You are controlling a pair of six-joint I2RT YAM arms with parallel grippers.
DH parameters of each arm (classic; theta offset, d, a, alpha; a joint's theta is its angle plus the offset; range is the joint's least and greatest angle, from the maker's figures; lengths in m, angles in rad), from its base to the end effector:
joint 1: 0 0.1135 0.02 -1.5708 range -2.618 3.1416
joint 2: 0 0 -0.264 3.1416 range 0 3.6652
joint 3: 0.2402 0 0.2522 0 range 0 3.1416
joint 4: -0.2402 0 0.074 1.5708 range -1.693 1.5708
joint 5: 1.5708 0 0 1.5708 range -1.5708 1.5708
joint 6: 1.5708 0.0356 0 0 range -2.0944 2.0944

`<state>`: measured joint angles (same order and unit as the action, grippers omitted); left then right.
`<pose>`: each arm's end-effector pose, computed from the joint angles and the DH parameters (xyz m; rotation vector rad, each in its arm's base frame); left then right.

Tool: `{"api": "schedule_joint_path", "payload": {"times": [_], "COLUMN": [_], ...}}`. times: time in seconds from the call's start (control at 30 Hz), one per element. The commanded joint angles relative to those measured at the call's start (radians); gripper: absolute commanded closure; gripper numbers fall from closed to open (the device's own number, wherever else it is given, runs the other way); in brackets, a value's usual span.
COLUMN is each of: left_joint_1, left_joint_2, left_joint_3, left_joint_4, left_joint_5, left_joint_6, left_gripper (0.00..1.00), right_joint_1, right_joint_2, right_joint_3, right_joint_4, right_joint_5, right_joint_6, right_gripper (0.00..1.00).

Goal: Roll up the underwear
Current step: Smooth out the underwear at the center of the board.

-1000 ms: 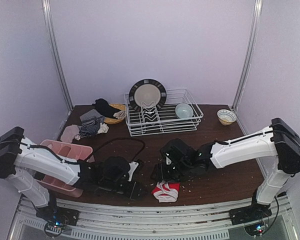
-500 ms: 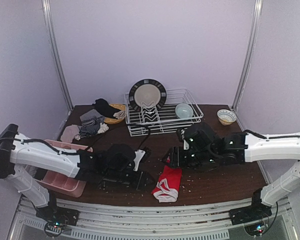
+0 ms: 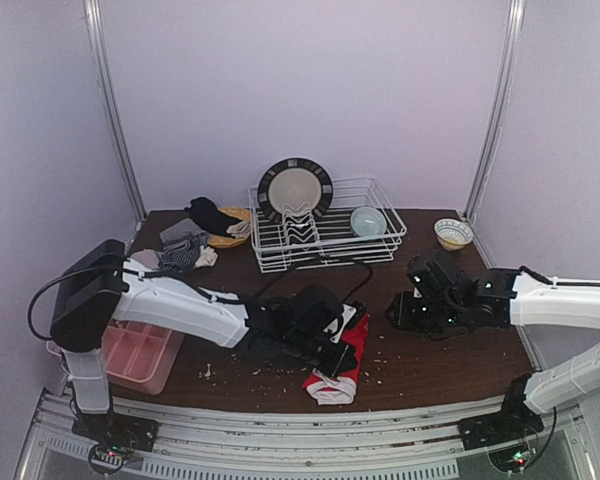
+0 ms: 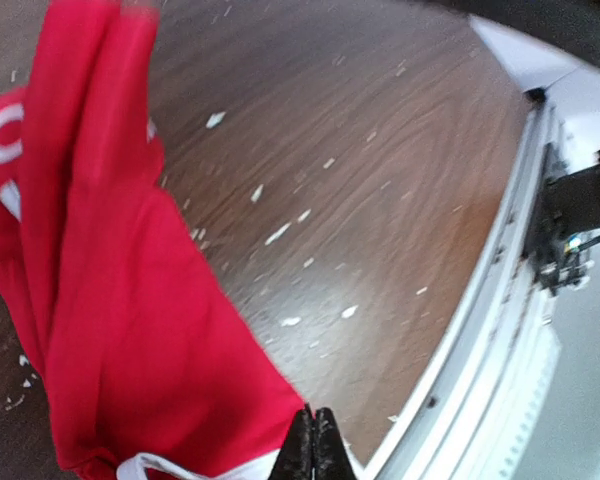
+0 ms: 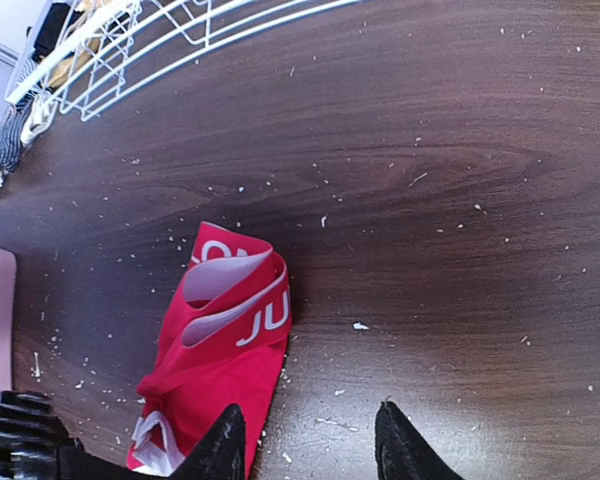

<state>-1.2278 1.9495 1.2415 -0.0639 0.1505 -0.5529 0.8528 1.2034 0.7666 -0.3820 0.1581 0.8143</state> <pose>0.1365 -0.3982 0.1689 0.9323 2.4089 -0.9696 0.1668 0.1824 0.2309 0.0296 2.4618 0.5882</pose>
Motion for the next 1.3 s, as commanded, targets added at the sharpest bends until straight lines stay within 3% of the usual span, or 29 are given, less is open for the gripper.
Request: {"api": "schedule_joint_path", "payload": {"times": [0.0, 0.47, 0.83, 1.27], "left_joint_1": [0.009, 0.076, 0.077, 0.077], "left_joint_2": [0.015, 0.025, 0.015, -0.035], "left_joint_3": [-0.029, -0.213, -0.288, -0.369], "left_joint_4": [0.003, 0.168, 0.204, 0.203], "left_joint_5": [-0.073, -0.057, -0.034, -0.03], "left_joint_6": [0.01, -0.108, -0.142, -0.156], "left_gripper": [1.0, 1.0, 1.0, 1.0], "right_joint_1": [-0.005, -0.006, -0.032, -0.099], "right_joint_2": [0.058, 0.292, 0.515, 0.695], "right_joint_3": [-0.02, 0.122, 0.273, 0.274], "right_joint_4": [0.059, 0.16, 0.161, 0.213], "right_joint_5": [-0.008, -0.12, -0.118, -0.136], "right_joint_6": [-0.014, -0.034, -0.058, -0.04], "right_gripper": [0.58, 0.88, 0.9, 0.92]}}
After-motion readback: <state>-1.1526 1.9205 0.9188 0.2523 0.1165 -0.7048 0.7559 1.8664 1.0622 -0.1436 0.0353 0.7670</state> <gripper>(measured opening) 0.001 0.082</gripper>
